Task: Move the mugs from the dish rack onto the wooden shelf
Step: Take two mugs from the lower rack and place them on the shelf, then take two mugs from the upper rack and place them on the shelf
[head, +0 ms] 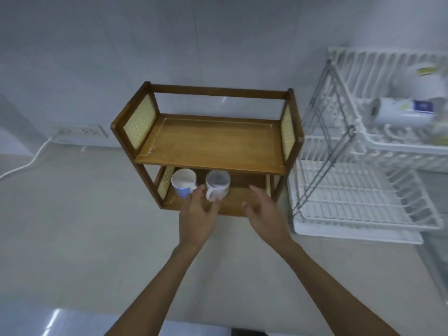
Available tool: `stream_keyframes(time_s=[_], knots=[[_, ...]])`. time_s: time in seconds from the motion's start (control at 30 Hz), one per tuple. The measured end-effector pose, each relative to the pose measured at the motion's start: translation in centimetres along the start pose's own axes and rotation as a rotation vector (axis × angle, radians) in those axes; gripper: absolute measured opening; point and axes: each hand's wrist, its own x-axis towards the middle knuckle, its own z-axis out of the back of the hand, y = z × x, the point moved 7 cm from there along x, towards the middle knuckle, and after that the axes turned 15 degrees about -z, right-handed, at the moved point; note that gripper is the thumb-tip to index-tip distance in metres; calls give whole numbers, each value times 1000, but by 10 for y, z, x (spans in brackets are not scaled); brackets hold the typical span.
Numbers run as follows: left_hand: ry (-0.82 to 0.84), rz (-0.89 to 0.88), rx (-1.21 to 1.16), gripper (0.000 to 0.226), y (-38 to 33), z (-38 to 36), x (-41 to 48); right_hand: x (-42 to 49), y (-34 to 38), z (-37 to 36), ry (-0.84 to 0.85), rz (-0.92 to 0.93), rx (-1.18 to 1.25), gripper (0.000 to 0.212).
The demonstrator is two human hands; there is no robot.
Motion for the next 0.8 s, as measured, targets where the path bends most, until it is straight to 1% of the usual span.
stream_keyframes(time_s=[0.1, 0.17, 0.33, 0.53, 0.6, 0.67, 0.8], knots=[[53, -128, 32, 62, -62, -13, -14, -36, -3, 56, -103, 93, -168, 59], [93, -219, 12, 68, -110, -29, -17, -59, -3, 98, -185, 143, -234, 59], [116, -526, 25, 61, -237, -60, -21, -112, -6, 206, -454, 181, -381, 56], [5, -821, -30, 47, -353, -69, -3, -141, 5, 329, -747, 211, -427, 51], [-40, -883, -9, 45, -383, -72, 8, -140, 8, 365, -815, 209, -424, 50], [-56, -904, 23, 44, -405, -78, 21, -133, 8, 396, -844, 205, -416, 50], [17, -846, 167, 50, -426, -110, 57, -103, 1, 447, -843, 177, -409, 47]])
